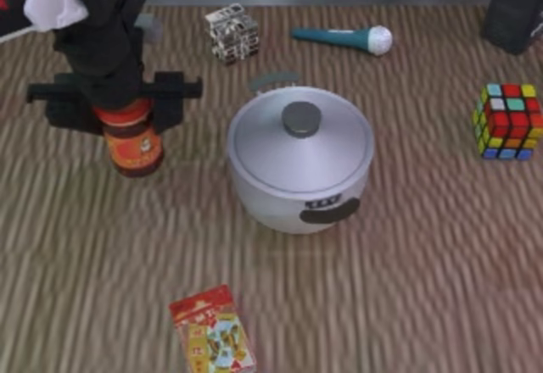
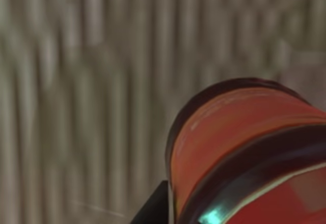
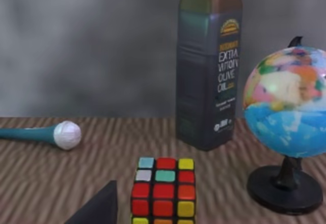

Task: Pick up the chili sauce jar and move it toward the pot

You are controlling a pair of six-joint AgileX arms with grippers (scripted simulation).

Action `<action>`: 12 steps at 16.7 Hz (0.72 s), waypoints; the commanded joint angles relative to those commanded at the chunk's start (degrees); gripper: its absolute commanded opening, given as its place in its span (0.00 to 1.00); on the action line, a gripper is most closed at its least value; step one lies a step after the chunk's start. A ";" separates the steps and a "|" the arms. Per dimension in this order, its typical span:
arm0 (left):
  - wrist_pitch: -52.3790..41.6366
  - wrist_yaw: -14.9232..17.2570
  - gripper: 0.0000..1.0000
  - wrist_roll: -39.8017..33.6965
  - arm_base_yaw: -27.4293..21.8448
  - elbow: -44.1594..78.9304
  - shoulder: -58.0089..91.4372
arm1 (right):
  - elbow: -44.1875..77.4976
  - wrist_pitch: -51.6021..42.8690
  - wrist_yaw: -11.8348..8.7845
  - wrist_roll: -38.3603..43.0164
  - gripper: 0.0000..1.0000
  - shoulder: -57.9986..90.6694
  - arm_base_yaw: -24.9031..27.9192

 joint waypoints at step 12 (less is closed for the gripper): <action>9.70 0.03 0.00 0.35 0.21 -5.03 4.32 | 0.00 0.00 0.00 0.00 1.00 0.00 0.00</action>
